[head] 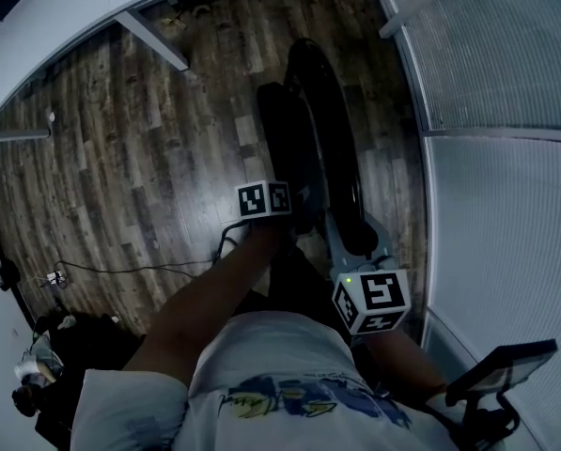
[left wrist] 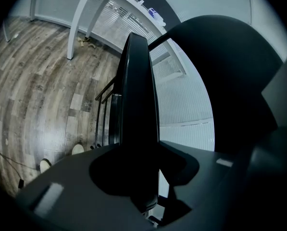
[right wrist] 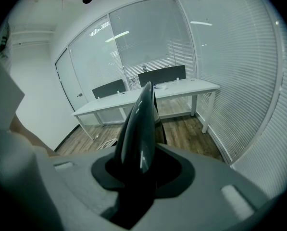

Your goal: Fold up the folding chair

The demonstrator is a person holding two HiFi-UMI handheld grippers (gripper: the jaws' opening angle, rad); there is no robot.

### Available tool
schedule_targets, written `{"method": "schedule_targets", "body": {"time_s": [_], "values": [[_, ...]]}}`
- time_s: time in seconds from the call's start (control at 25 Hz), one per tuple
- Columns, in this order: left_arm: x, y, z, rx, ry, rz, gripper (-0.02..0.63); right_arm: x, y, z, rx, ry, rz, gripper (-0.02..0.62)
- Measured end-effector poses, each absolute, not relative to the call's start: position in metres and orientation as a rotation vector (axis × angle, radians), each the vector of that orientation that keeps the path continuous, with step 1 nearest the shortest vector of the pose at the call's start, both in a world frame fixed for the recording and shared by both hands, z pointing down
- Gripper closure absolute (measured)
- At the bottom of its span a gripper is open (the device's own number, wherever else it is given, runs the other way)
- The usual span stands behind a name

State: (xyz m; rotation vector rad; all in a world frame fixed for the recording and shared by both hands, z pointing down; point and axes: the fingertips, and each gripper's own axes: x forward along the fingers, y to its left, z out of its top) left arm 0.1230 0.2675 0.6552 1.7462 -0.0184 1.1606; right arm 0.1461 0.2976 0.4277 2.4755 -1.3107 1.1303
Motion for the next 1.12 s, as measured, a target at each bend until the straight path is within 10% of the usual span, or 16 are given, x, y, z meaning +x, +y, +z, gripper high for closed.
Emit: {"method": "schedule_targets", "body": {"time_s": [1.12], "values": [[0.138,0.296,0.642,1.694,-0.049,1.215,0.463,0.122,0.279,0.418,2.369,-1.384,1.041,0.482]]}}
